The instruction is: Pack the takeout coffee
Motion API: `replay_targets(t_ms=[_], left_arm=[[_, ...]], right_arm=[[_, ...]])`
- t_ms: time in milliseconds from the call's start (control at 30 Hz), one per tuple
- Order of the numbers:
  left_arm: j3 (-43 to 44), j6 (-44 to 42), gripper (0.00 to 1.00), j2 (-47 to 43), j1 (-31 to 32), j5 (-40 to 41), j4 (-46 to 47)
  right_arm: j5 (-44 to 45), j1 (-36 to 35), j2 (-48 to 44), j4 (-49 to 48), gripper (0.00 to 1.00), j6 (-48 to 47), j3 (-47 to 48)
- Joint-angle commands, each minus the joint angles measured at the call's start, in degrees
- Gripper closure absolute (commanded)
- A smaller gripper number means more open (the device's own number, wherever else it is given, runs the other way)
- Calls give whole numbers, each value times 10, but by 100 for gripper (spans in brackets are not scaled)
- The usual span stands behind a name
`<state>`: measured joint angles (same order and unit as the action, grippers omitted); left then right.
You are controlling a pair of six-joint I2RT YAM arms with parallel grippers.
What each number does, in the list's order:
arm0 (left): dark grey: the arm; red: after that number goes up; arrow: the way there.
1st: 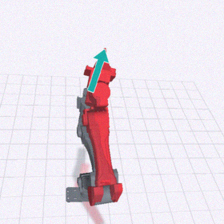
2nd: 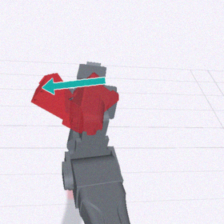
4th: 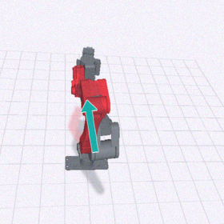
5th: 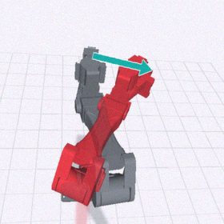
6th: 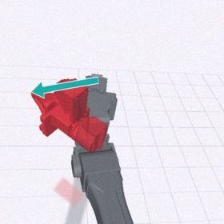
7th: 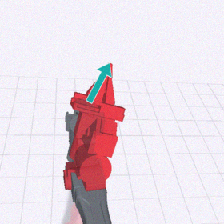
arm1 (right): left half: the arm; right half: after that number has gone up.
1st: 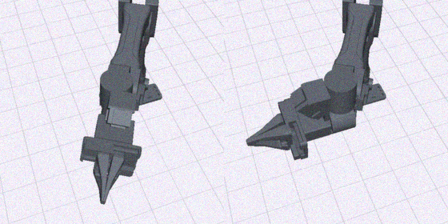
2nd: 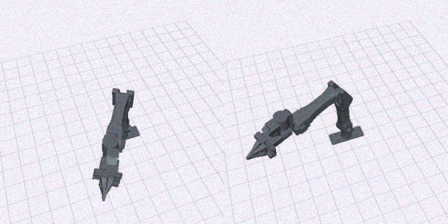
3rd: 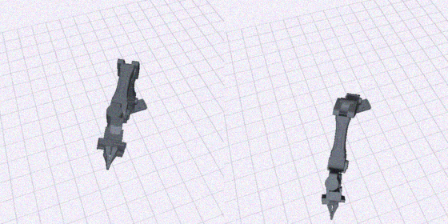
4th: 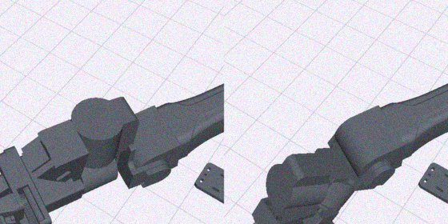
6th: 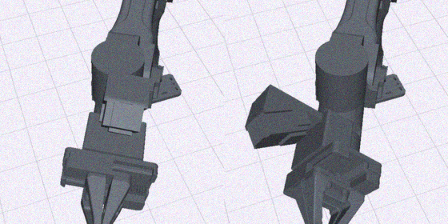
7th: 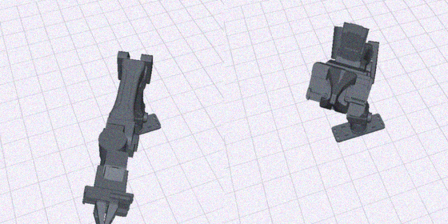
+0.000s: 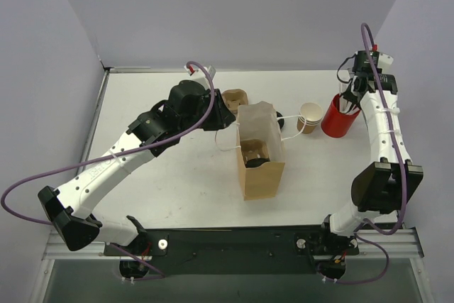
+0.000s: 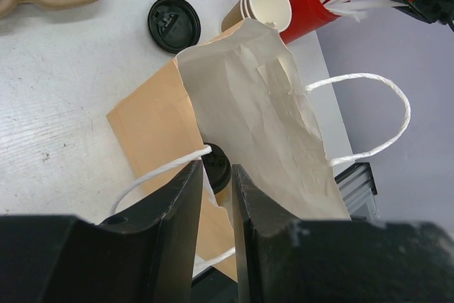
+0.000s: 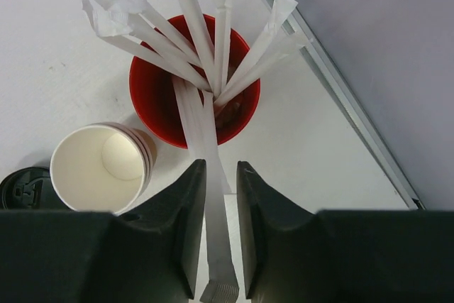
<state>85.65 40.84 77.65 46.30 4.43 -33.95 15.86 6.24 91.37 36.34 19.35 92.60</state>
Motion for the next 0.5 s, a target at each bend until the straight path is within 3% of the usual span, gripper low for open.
replay_targets(t_ms=[0, 100, 467], left_arm=[[28, -8, 67, -18, -6, -5, 28], [28, -9, 67, -19, -10, -4, 28], [16, -7, 67, -21, -18, -8, 34]], right_arm=[[39, -9, 14, 19, 88, -6, 39], [55, -12, 17, 33, 100, -5, 56], [70, -12, -5, 86, 100, 2, 112]])
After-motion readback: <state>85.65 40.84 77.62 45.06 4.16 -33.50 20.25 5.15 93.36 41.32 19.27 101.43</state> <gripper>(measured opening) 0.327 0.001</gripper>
